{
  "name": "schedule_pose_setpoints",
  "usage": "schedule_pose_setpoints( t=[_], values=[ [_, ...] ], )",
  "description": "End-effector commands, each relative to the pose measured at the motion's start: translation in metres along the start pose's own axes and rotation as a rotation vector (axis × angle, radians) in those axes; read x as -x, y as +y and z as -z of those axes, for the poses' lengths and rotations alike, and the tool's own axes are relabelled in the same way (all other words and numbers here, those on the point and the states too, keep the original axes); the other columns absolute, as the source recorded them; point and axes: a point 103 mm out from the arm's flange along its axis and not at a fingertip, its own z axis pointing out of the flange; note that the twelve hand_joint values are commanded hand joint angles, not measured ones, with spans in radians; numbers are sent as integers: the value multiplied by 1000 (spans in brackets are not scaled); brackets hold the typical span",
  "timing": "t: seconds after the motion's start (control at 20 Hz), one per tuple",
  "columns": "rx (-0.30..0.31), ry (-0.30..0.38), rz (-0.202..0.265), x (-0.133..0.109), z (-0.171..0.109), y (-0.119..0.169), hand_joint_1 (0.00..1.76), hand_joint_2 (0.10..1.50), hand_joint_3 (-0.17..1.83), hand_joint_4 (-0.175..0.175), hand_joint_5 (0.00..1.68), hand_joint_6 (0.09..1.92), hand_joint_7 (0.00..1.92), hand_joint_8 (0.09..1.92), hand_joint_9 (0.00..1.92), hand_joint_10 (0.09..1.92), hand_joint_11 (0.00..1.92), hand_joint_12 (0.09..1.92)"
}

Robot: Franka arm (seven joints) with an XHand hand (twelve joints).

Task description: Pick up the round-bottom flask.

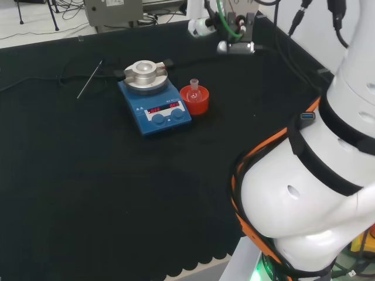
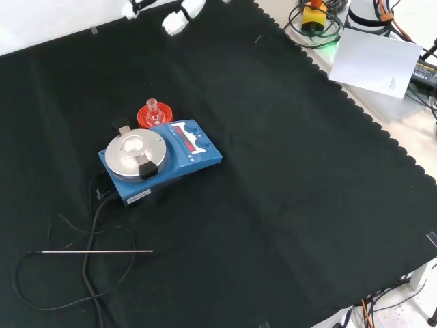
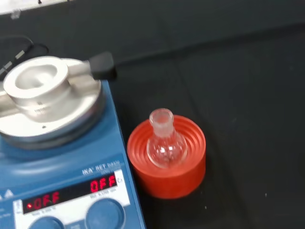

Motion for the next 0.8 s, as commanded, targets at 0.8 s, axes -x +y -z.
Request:
schedule_pose_setpoints(
  t=[0.8],
  values=[
    [-16, 50, 9, -1, -110, 68, 588, 950, 206, -44, 489, 87, 93, 608, 277, 720, 0, 1283]
  ],
)
